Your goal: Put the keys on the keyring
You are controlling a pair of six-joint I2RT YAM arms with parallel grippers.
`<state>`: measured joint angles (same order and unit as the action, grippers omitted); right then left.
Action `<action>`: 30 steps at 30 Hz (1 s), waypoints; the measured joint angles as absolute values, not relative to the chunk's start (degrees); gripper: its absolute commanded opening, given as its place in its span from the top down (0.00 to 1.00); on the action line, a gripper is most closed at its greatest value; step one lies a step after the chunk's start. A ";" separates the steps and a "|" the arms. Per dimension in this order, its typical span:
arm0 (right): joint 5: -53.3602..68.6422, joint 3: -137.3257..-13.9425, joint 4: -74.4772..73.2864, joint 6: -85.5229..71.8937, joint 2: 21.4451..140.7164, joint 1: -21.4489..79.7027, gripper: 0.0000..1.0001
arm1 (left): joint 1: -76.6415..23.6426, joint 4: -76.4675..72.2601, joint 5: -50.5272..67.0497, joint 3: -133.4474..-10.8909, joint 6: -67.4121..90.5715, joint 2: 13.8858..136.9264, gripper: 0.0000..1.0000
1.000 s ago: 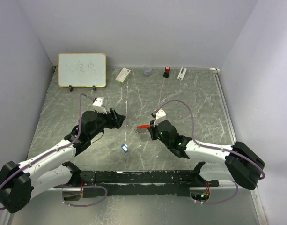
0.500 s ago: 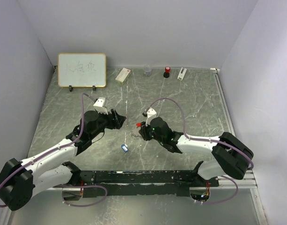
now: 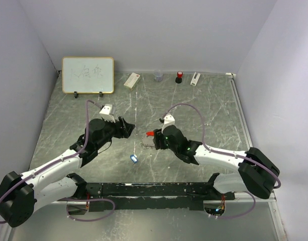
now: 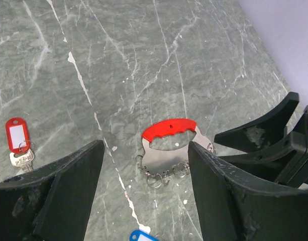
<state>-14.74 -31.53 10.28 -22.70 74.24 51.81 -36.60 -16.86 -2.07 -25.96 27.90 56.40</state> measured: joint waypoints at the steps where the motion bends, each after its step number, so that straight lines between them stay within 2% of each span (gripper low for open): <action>1: -15.99 -31.53 8.60 -23.44 73.38 51.81 0.46 | -36.60 -16.86 -2.07 -25.96 27.92 56.47 0.21; 11: -25.06 -31.57 -4.71 -31.75 71.24 51.03 0.50 | -36.88 -17.80 -1.21 -25.65 27.99 58.39 0.22; 21: -26.02 -31.57 -7.20 -34.30 75.53 49.10 0.58 | -37.36 -17.82 -1.15 -25.65 27.97 58.63 0.22; 30: -25.76 -31.57 -7.18 -34.30 76.64 48.42 0.60 | -37.56 -17.80 -1.17 -25.65 27.97 58.65 0.22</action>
